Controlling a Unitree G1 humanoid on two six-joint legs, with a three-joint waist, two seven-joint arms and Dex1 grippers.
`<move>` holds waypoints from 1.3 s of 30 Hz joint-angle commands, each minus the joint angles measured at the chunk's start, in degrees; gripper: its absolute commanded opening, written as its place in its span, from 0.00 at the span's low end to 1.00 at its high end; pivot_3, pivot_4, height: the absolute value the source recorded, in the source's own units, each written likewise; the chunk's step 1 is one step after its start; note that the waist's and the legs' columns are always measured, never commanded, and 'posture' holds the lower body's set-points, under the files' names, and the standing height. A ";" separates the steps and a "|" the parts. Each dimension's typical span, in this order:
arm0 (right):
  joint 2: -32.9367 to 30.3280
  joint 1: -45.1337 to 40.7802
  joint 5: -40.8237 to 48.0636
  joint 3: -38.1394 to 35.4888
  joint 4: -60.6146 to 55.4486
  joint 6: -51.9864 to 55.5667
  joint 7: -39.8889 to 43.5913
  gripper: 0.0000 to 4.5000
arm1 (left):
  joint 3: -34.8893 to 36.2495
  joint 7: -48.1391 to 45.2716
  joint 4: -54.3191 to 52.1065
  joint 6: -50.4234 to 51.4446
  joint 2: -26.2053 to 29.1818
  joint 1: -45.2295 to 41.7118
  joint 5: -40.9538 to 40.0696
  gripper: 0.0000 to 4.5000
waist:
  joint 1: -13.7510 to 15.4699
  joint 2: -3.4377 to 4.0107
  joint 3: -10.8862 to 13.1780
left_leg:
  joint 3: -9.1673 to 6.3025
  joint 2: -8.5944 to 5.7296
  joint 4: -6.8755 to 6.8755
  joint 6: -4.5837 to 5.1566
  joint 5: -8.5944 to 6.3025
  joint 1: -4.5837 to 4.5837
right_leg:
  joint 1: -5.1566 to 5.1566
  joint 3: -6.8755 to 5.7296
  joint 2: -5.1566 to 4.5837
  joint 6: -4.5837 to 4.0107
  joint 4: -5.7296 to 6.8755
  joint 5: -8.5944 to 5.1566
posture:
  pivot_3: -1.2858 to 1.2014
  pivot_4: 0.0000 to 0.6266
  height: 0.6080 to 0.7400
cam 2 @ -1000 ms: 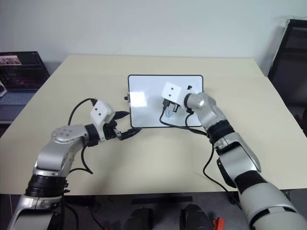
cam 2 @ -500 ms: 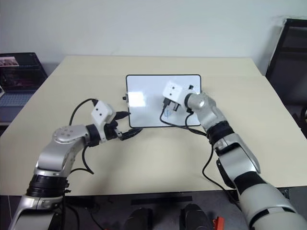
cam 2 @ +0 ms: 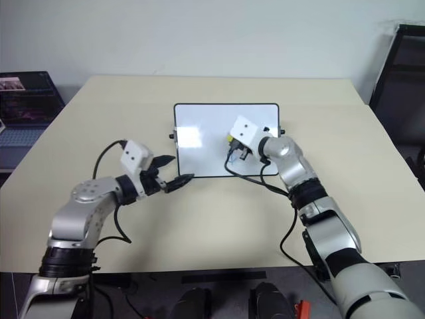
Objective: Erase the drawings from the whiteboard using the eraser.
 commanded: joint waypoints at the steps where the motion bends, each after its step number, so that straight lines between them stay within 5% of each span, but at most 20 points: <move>1: 0.23 3.88 8.98 -5.55 -16.41 7.61 3.01 0.22 | 1.98 0.17 -1.80 -0.54 0.75 0.09 -1.13 1.00 | 0.07 0.01 0.01 | -0.01 0.00 -0.02 -0.01 -0.01 -0.03 | -0.02 0.00 0.00 0.00 -0.02 0.00 | 0.52 0.24 1.00; 9: -5.95 22.93 19.34 -10.04 -43.49 17.98 7.32 0.22 | 4.19 -1.43 -2.45 -3.35 0.65 3.40 -2.49 1.00 | 0.47 0.01 0.00 | -0.20 0.03 -0.06 -0.10 -0.10 -0.37 | -0.05 -0.23 -0.03 0.00 -0.56 -0.01 | 0.52 0.24 1.00; 19: -10.99 37.37 20.15 -10.16 -52.28 15.78 5.71 0.22 | 3.14 -3.30 -1.66 -9.62 1.19 6.59 -0.82 1.00 | 0.57 0.02 0.01 | -0.09 0.07 -0.05 -0.10 -0.10 -0.47 | -0.05 -0.29 0.02 0.14 -0.78 -0.08 | 0.52 0.24 1.00; 25: -10.56 33.93 14.31 -4.75 -49.33 13.08 2.22 0.22 | 2.32 -2.54 -0.06 -9.53 1.01 3.51 -0.50 1.00 | 0.54 0.02 0.01 | -0.02 0.04 0.00 -0.10 -0.10 -0.47 | -0.02 -0.27 0.02 0.23 -0.79 -0.10 | 0.52 0.24 1.00; 30: -8.84 25.35 4.29 4.05 -38.98 6.80 -1.22 0.22 | 0.36 -3.48 0.68 -10.19 1.48 2.01 0.78 1.00 | 0.29 0.02 0.01 | 0.00 0.05 -0.01 -0.10 -0.10 -0.45 | -0.03 -0.30 0.04 0.15 -0.78 -0.06 | 0.52 0.24 1.00; 39: -3.95 9.50 -0.94 8.11 -18.10 1.50 -2.01 0.22 | -2.73 -7.43 0.54 -12.18 2.91 1.13 2.20 1.00 | 0.44 0.02 0.02 | -0.02 0.02 -0.03 -0.11 -0.11 -0.51 | -0.04 -0.34 -0.01 0.03 -0.79 0.02 | 0.52 0.24 1.00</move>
